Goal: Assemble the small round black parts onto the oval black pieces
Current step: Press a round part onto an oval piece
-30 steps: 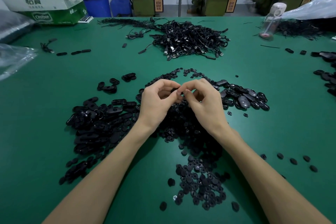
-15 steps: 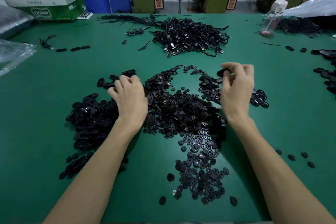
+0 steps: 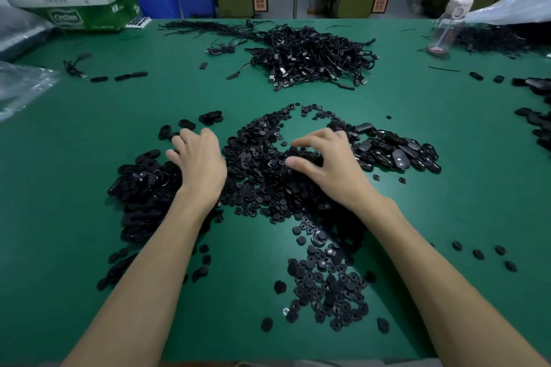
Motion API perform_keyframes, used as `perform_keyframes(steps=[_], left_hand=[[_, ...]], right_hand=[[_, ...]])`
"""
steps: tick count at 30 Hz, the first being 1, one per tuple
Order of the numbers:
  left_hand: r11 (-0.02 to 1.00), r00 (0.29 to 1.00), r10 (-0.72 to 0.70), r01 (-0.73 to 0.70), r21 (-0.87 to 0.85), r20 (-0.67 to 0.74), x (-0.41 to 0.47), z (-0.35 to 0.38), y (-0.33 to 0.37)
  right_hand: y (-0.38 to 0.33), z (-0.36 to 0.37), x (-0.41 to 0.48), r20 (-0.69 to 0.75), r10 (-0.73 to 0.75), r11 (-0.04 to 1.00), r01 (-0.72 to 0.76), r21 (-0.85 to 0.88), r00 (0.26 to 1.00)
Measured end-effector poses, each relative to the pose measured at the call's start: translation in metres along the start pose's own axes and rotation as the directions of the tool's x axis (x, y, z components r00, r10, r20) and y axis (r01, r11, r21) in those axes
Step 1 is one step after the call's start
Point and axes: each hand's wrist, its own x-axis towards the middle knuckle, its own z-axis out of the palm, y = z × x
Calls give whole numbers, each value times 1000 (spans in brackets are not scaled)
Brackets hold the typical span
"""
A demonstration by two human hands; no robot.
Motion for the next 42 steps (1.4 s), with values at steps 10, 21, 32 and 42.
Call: perform_keyframes(steps=[10, 21, 32, 42], left_hand=[[622, 977, 181, -201, -757, -111, -20, -1, 37], [268, 973, 201, 57, -962, 113, -42, 5, 53], [297, 973, 202, 52, -954, 116, -45, 8, 57], [421, 947, 321, -159, -893, -17, -46, 9, 56]], right_hand=[[-2, 11, -1, 13, -16, 999, 16, -28, 1000], [-4, 6, -1, -242, 29, 980, 20, 199, 970], [-6, 4, -1, -232, 57, 963, 8, 270, 971], [-7, 4, -1, -223, 76, 954, -6, 300, 972]])
